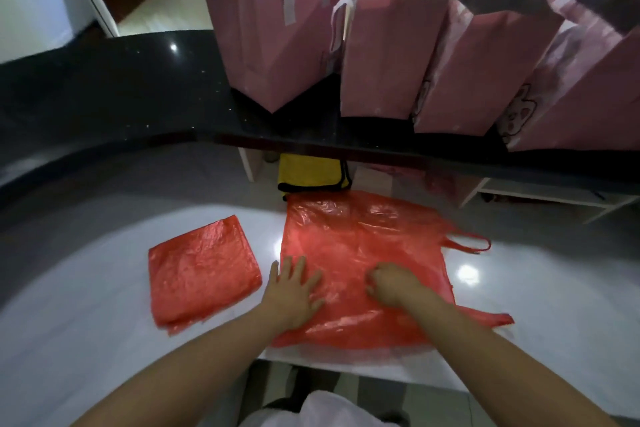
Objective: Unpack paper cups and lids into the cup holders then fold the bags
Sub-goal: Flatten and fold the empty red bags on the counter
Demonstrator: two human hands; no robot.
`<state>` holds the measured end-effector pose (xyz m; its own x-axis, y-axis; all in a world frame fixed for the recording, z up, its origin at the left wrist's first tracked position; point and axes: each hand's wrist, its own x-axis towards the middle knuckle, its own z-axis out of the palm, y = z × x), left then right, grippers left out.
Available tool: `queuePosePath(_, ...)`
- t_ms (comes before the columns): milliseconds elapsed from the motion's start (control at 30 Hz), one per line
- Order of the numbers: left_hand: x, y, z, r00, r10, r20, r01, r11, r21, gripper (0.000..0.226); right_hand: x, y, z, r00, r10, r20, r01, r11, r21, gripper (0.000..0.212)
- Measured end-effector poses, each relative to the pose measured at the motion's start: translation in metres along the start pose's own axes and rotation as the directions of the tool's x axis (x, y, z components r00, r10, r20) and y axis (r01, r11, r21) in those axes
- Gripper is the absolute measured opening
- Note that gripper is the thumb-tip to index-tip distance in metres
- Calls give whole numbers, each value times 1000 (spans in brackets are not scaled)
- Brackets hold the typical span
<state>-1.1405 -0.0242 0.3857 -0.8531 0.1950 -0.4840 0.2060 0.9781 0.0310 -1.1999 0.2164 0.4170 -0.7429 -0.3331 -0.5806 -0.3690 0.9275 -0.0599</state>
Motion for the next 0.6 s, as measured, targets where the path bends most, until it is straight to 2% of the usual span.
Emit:
queuePosePath(133,0,-15,16,993,53,101,-62,994,85,79,-10,10,17,996,65,54,-65,998,2,40)
queuePosePath(233,-1,-2,13,997,22,73,-26,998,57,76,-18,18,20,991,103,81,-106,994,40,43)
queuePosePath(367,-13,58,8,987,-123,-104,116,991,-73,53,-32,35,29,982,147,119,-156,985,68,47)
queuePosePath(433,-20,93,13,977,-158,-140,145,984,-101,49,-42,46,34,974,182,135,-192,979,65,48)
queuePosePath(600,-23,171,27,965,-261,-21,253,951,-175,65,-67,85,52,967,217,132,-233,965,120,49)
